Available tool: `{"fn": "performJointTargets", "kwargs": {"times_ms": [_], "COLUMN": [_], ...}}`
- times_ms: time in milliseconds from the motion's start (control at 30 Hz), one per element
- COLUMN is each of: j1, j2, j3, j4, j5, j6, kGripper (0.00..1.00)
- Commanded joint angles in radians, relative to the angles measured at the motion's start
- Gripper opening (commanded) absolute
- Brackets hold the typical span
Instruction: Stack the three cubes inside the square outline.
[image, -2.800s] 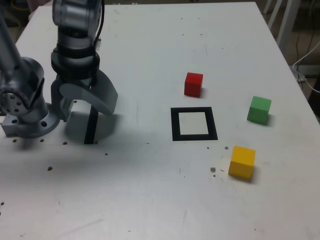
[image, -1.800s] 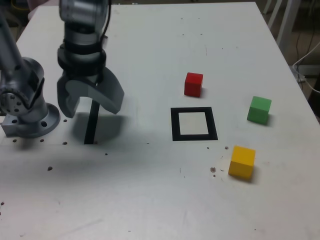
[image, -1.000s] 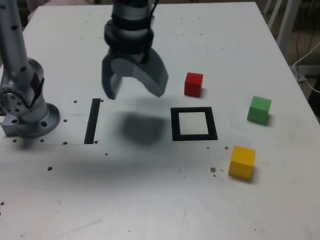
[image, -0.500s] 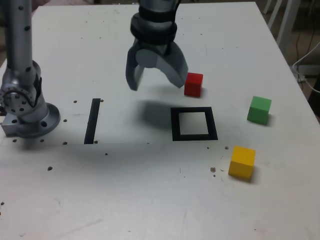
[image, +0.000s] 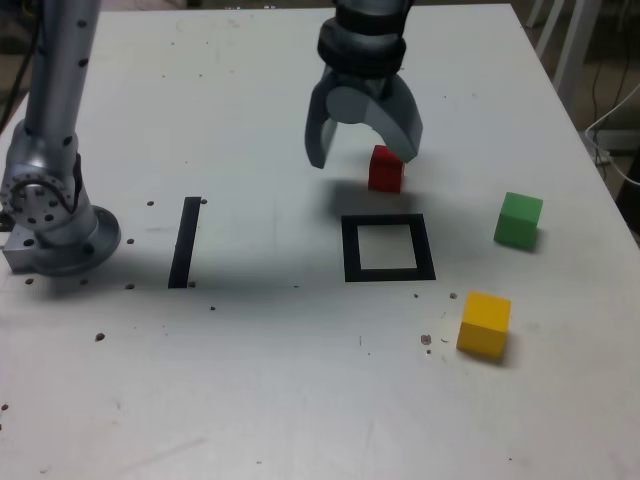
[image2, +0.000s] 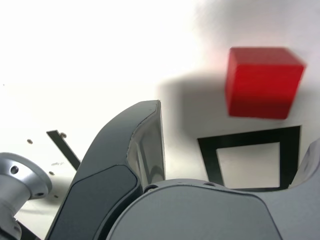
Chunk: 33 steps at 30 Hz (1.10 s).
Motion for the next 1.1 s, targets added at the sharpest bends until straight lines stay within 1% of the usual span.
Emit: {"fn": "performJointTargets", "kwargs": {"times_ms": [0, 267, 367, 433, 533, 700, 767, 800, 867, 1067], "j1": [0.007, 0.021, 0.024, 0.026, 0.027, 0.027, 0.027, 0.027, 0.026, 0.025], "j2": [0.021, 0.101, 0.128, 0.146, 0.169, 0.182, 0.183, 0.183, 0.184, 0.185], "j3": [-0.023, -0.095, -0.117, -0.130, -0.147, -0.153, -0.152, -0.152, -0.150, -0.142], "j4": [0.004, 0.016, 0.024, 0.031, 0.040, 0.033, 0.029, 0.028, 0.027, 0.025], "j5": [0.003, -0.009, -0.013, -0.015, -0.013, 0.012, 0.021, 0.024, 0.026, 0.025], "j6": [0.009, 0.031, 0.033, 0.033, 0.030, 0.020, 0.019, 0.019, 0.019, 0.019], "kGripper": [0.98, 0.94, 0.90, 0.85, 0.72, 0.41, 0.33, 0.30, 0.29, 0.29]}}
